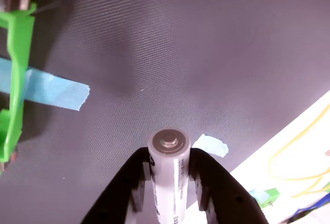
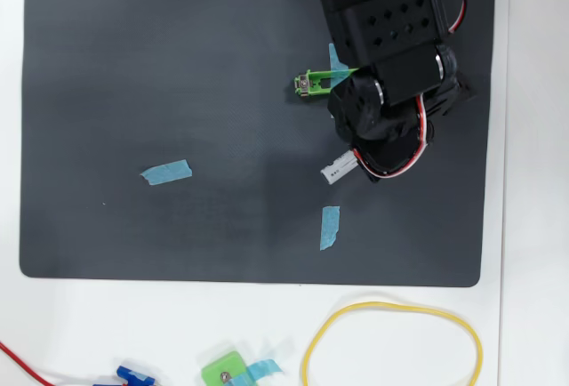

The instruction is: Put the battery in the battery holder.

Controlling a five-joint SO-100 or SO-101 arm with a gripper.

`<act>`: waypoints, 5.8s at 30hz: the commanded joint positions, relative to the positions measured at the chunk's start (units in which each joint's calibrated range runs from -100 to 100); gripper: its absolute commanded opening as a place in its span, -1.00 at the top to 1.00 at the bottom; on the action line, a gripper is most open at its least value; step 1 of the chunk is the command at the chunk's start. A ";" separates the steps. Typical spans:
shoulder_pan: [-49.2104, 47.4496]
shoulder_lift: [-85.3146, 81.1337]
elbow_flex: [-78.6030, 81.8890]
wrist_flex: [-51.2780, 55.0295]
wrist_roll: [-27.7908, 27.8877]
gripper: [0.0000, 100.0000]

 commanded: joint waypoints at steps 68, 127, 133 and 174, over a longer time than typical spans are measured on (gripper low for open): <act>-5.60 -19.89 19.22 2.32 -12.83 1.00; -7.47 -15.03 18.86 2.32 -14.02 1.00; -9.13 -16.31 19.48 2.32 -14.02 1.00; -9.86 -16.39 19.22 -0.65 -18.09 1.00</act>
